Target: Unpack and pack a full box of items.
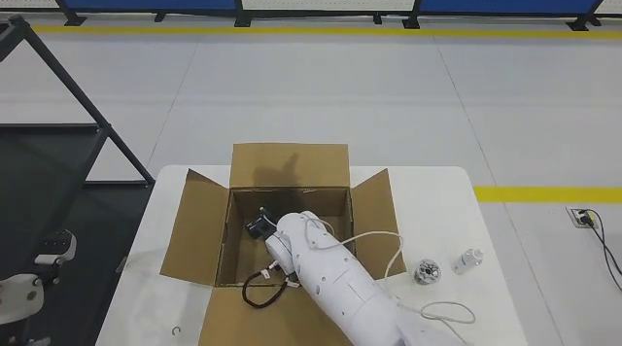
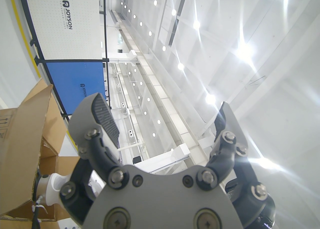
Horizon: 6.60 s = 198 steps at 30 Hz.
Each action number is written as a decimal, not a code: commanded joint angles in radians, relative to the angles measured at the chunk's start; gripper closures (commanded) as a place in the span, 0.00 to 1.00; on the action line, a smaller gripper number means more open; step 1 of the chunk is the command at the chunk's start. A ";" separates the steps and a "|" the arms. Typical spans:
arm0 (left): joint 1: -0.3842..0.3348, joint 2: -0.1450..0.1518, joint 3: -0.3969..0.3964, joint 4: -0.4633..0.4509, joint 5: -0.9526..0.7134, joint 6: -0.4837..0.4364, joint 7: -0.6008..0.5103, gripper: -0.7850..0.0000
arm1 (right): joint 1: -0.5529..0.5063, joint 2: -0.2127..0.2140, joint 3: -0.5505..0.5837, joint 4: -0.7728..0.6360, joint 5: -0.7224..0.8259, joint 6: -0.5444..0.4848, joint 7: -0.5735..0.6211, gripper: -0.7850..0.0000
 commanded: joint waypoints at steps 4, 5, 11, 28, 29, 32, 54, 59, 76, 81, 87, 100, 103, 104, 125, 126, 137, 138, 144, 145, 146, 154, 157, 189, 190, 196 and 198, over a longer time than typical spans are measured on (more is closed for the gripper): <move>0.000 -0.001 -0.002 0.002 -0.002 -0.002 -0.001 0.00 | -0.004 0.000 0.000 0.003 -0.005 0.000 0.006 0.77; 0.000 -0.001 -0.002 0.002 -0.002 -0.002 -0.001 0.00 | -0.005 0.000 0.001 0.005 -0.005 0.001 0.005 0.80; -0.001 -0.002 -0.003 0.002 -0.003 -0.004 -0.001 0.00 | -0.003 0.001 0.008 0.017 -0.001 0.005 0.002 1.00; -0.003 -0.005 0.012 -0.003 0.009 0.000 -0.011 0.00 | 0.077 0.020 0.072 0.013 0.068 -0.062 -0.054 1.00; -0.004 -0.005 0.015 -0.004 0.010 0.000 -0.012 0.00 | 0.080 0.023 0.077 0.010 0.073 -0.073 -0.059 1.00; -0.006 -0.005 0.019 -0.006 0.016 0.005 -0.014 0.00 | 0.086 0.034 0.090 0.003 0.083 -0.103 -0.083 1.00; -0.005 -0.006 0.032 -0.016 0.040 0.007 -0.019 0.00 | -0.029 0.215 0.233 -0.375 0.047 -0.295 -0.137 1.00; 0.001 -0.006 0.031 -0.018 0.054 0.011 -0.031 0.00 | -0.191 0.297 0.331 -0.726 -0.025 -0.266 -0.024 1.00; 0.016 -0.004 0.012 -0.012 0.084 0.013 -0.056 0.00 | -0.282 0.327 0.380 -0.900 -0.057 -0.242 0.050 1.00; 0.017 -0.004 0.015 -0.014 0.086 0.019 -0.054 0.00 | -0.307 0.333 0.384 -0.963 -0.064 -0.250 0.029 1.00; 0.035 -0.005 0.036 -0.021 0.094 0.028 -0.079 0.00 | -0.395 0.363 0.467 -1.191 -0.032 -0.281 0.069 1.00; 0.055 -0.003 0.089 -0.037 0.112 0.041 -0.153 0.00 | -0.771 0.442 0.753 -1.888 0.047 -0.264 0.215 1.00; 0.044 -0.002 0.099 -0.040 0.117 0.050 -0.152 0.00 | -0.862 0.456 0.828 -2.017 0.047 -0.239 0.222 1.00; 0.039 -0.002 0.103 -0.042 0.119 0.054 -0.153 0.00 | -0.890 0.460 0.851 -2.054 0.045 -0.229 0.224 1.00; -0.014 0.008 0.177 -0.051 0.188 0.093 -0.165 0.00 | -1.356 0.508 1.321 -2.143 0.162 -0.093 0.024 1.00; -0.015 0.009 0.179 -0.051 0.192 0.093 -0.165 0.00 | -1.366 0.511 1.335 -2.143 0.170 -0.084 0.051 1.00; -0.011 0.010 0.188 -0.056 0.199 0.079 -0.146 0.00 | -1.372 0.514 1.354 -2.143 0.156 -0.053 0.071 1.00; -0.009 0.010 0.186 -0.057 0.197 0.077 -0.145 0.00 | -1.372 0.514 1.354 -2.143 0.156 -0.053 0.071 1.00; 0.002 0.010 0.178 -0.056 0.177 0.067 -0.130 0.00 | -1.323 0.532 1.282 -2.077 0.037 -0.036 0.167 1.00; 0.004 0.010 0.178 -0.056 0.174 0.068 -0.129 0.00 | -1.308 0.535 1.271 -2.061 0.008 -0.025 0.198 1.00; 0.005 0.010 0.178 -0.056 0.173 0.067 -0.129 0.00 | -1.292 0.540 1.256 -2.050 -0.017 -0.028 0.233 1.00; 0.006 0.011 0.187 -0.063 0.178 0.067 -0.130 0.00 | -1.198 0.563 1.185 -1.939 -0.193 0.040 0.421 1.00; 0.004 0.012 0.189 -0.062 0.180 0.067 -0.131 0.00 | -1.162 0.570 1.172 -1.890 -0.233 0.056 0.475 1.00; 0.011 0.017 0.179 -0.063 0.169 0.060 -0.126 0.00 | -0.923 0.610 1.062 -1.471 -0.454 0.152 0.578 1.00; 0.012 0.017 0.178 -0.063 0.169 0.060 -0.127 0.00 | -0.919 0.610 1.060 -1.464 -0.455 0.154 0.576 1.00; 0.014 0.017 0.176 -0.064 0.168 0.057 -0.125 0.00 | -0.903 0.614 1.048 -1.431 -0.446 0.148 0.566 1.00; 0.015 0.018 0.175 -0.065 0.167 0.056 -0.124 0.00 | -0.899 0.616 1.042 -1.421 -0.445 0.144 0.565 1.00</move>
